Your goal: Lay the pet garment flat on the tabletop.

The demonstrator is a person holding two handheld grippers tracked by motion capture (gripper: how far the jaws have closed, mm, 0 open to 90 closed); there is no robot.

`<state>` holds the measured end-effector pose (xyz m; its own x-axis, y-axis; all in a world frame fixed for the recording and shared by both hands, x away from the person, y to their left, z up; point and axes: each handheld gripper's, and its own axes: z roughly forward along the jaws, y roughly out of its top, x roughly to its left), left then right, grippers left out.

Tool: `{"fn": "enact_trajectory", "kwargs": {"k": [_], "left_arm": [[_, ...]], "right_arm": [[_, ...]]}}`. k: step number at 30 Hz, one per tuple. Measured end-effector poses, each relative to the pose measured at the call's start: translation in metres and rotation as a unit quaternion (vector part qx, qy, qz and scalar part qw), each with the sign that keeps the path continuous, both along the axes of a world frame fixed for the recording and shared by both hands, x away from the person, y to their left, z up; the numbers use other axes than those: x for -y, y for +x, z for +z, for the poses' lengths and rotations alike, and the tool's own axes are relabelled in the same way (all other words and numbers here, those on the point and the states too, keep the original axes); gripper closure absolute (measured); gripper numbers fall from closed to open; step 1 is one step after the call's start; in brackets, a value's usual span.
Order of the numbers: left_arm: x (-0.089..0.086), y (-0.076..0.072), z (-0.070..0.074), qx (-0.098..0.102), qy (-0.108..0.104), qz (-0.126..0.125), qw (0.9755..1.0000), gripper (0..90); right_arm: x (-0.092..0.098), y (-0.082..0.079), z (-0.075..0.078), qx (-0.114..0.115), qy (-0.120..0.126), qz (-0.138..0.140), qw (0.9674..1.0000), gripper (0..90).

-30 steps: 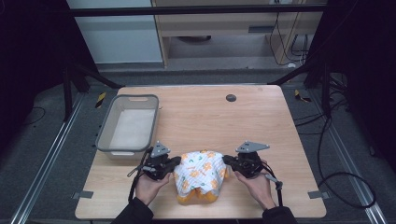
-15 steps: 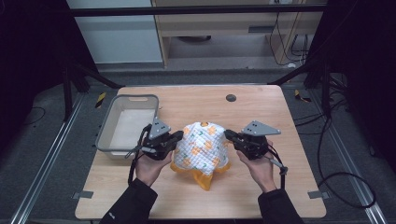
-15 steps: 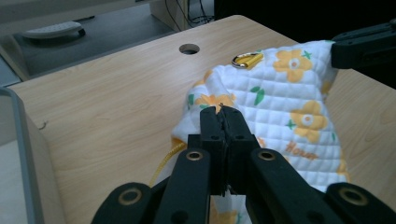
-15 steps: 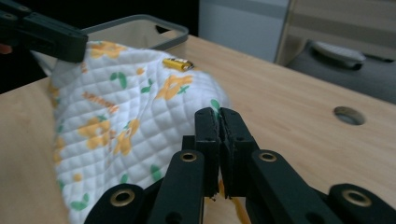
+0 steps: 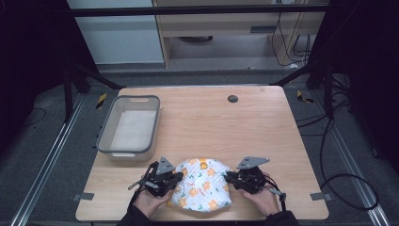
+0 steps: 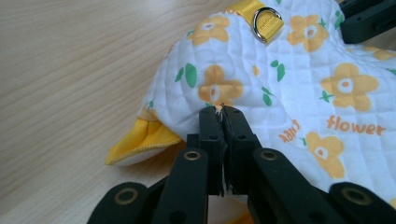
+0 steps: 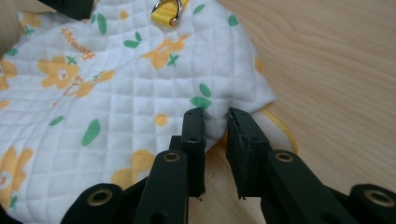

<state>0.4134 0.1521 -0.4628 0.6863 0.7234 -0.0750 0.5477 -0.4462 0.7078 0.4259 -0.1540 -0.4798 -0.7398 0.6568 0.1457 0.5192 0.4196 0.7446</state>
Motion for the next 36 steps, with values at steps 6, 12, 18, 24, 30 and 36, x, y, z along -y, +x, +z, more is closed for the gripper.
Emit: {"fn": "enact_trajectory", "kwargs": {"k": [6, 12, 18, 24, 30, 36], "left_arm": [[0.006, -0.002, -0.013, -0.021, 0.021, -0.014, 0.9994, 82.1], [-0.005, -0.004, 0.006, 0.029, -0.015, 0.004, 0.9995, 58.8], [-0.014, 0.023, 0.020, 0.074, -0.016, 0.057, 0.9955, 46.6], [-0.004, 0.052, -0.003, 0.035, 0.024, 0.066, 0.9969, 45.3], [0.001, 0.056, -0.026, 0.012, 0.060, 0.063, 0.9961, 46.7], [0.001, 0.055, -0.030, 0.009, 0.057, 0.067, 0.9961, 48.3]], "right_arm": [[-0.008, -0.002, -0.007, -0.015, -0.018, 0.016, 0.9996, 73.6], [0.000, -0.007, 0.011, 0.019, 0.005, 0.007, 0.9998, 68.0], [0.011, 0.014, 0.024, 0.067, 0.020, -0.054, 0.9960, 65.9], [0.003, 0.038, 0.004, 0.038, -0.012, -0.072, 0.9966, 65.4], [-0.005, 0.040, -0.011, 0.020, -0.044, -0.056, 0.9973, 64.9], [-0.008, 0.039, -0.017, 0.019, -0.061, -0.052, 0.9966, 66.2]]}}
